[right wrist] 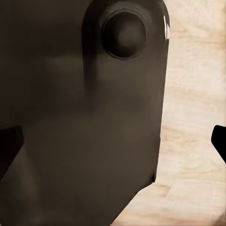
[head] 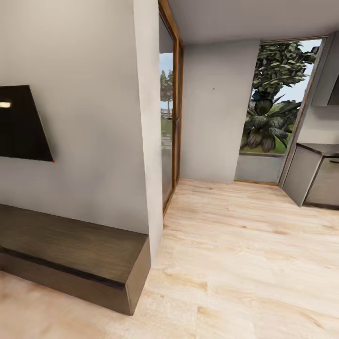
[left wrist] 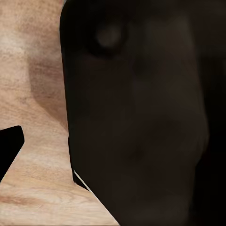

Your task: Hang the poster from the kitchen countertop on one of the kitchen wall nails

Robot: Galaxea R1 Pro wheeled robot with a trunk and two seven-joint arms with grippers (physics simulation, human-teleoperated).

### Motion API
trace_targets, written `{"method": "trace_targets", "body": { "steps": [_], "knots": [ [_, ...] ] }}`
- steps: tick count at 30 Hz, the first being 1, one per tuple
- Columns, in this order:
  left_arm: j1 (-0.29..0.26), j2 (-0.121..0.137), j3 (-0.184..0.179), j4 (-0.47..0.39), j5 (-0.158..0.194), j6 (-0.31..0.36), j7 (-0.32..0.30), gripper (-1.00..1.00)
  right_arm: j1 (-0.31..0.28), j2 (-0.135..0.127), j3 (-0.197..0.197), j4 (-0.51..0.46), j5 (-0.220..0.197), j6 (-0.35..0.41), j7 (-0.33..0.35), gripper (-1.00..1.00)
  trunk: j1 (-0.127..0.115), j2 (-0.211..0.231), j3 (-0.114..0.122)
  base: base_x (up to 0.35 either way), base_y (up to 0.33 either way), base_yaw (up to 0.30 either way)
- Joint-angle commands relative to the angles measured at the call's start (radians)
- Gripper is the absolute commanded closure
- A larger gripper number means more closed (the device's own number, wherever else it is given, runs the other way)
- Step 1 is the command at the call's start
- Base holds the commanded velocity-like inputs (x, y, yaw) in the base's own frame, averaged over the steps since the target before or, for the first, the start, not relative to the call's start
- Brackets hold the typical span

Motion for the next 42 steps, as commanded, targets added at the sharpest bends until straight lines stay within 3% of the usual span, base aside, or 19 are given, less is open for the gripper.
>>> {"method": "trace_targets", "body": {
  "steps": [1, 6, 8, 12, 24, 32, 36, 37, 39, 42],
  "knots": [
    [0.006, -0.006, 0.006, -0.006, 0.002, -0.006, 0.001, -1.00, -0.006, -0.006, -0.004, -0.006, -0.003, -0.006, -0.004, -1.00, 0.000, 0.000, 0.000, 0.000, 0.000, 0.000],
    [0.034, -0.034, 0.011, -0.034, 0.002, -0.034, 0.001, -1.00, -0.024, -0.034, -0.002, -0.034, 0.000, -0.034, -0.003, -1.00, 0.000, 0.000, 0.000, 0.000, 0.000, 0.000],
    [0.045, -0.041, 0.011, -0.045, 0.002, -0.045, 0.001, -1.00, -0.024, -0.034, -0.002, -0.035, 0.000, -0.045, -0.003, -1.00, 0.000, 0.000, 0.000, 0.000, 0.000, 0.000],
    [0.067, -0.041, 0.011, -0.067, 0.002, -0.062, 0.001, -1.00, -0.024, -0.034, -0.002, -0.035, 0.000, -0.067, -0.003, -1.00, 0.000, 0.000, 0.000, 0.000, 0.000, 0.000],
    [0.056, -0.037, 0.008, -0.062, 0.002, -0.051, 0.001, -1.00, -0.023, -0.033, -0.001, -0.027, 0.002, -0.097, -0.002, -1.00, 0.000, 0.000, 0.000, 0.000, 0.000, 0.000],
    [0.060, -0.034, 0.008, -0.107, -0.004, -0.075, 0.003, -1.00, -0.055, -0.078, -0.004, -0.073, 0.001, -0.142, -0.004, -1.00, 0.000, 0.000, 0.000, 0.000, 0.000, 0.000],
    [0.061, -0.034, 0.008, -0.130, -0.004, -0.078, 0.003, -1.00, -0.058, -0.086, -0.007, -0.096, -0.001, -0.152, -0.004, -1.00, 0.000, 0.000, 0.000, 0.000, 0.000, 0.000],
    [0.061, -0.034, 0.008, -0.689, -0.004, -0.079, 0.003, -1.00, -0.059, -0.086, -0.008, -0.435, -0.001, -0.153, -0.004, -1.00, 0.000, 0.000, 0.000, 0.000, 0.000, 0.000],
    [0.061, -0.034, 0.008, -0.747, -0.004, -0.080, 0.002, -1.00, -0.059, -0.087, -0.008, -0.465, -0.001, -0.155, -0.005, -1.00, 0.000, 0.000, 0.000, 0.000, 0.000, 0.000],
    [0.061, -0.033, 0.010, -0.766, -0.005, -0.081, 0.002, -1.00, -0.060, -0.088, -0.008, -0.476, -0.001, -0.156, -0.005, -1.00, 0.000, 0.000, 0.000, 0.000, 0.000, 0.000]
  ]
}}
